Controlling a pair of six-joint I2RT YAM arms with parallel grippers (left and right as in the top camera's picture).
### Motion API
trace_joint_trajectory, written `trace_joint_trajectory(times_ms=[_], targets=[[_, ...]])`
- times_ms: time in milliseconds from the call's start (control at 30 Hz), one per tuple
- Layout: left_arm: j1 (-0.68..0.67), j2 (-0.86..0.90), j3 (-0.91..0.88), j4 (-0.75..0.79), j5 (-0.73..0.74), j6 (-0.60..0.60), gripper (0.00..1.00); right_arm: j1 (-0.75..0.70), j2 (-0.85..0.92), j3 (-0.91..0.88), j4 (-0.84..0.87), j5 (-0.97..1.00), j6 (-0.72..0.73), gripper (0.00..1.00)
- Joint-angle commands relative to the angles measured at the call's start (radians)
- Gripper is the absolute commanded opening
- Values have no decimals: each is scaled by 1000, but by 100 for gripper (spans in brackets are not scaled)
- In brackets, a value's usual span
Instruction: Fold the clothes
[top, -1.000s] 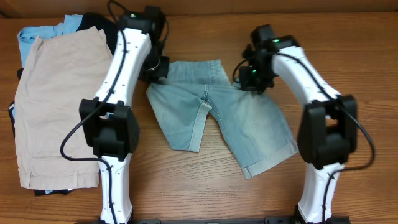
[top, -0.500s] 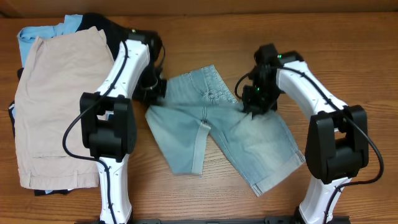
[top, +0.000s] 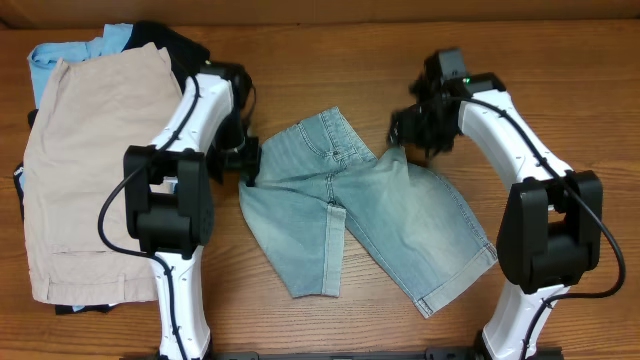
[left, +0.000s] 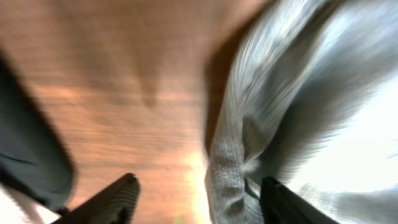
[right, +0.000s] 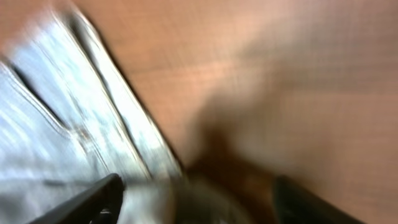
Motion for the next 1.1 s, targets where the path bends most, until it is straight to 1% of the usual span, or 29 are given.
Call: trace_joint_trajectory(times_ms=[0,33,67,133,200,333,467,600,733,833,900,933,1067], targets=[[-3,-26,124,51,-2,72,73,30,-17,47,58,21,-60,83],[-13,-26,146,124,42,178,77,37,-16,47,65,21,-56,84],[-29,-25,147,238,150,331,83,39,-16,47,65,21,-43,85],[-48,-18,146,329,229,456,89,39,-16,47,64,21,-39,87],[-74,-10,146,407,236,517,94,28,-16,47,59,21,-22,88],[-129,18,146,505,236,603,94,3,-16,47,37,21,-18,88],[-169,49,146,526,220,656,92,-18,-16,47,14,22,-18,88],[-190,77,146,540,186,686,92,-39,-21,47,8,21,-18,88],[-203,112,146,558,120,688,93,-53,-28,47,8,22,-18,88],[-204,137,146,561,121,687,93,-57,-28,47,8,22,-18,88],[-204,147,146,560,128,684,91,-58,-28,47,11,25,-18,88],[-205,151,146,560,137,677,88,-58,-28,47,14,26,-18,88],[-218,169,146,516,242,665,62,-57,-27,47,24,25,-18,88]])
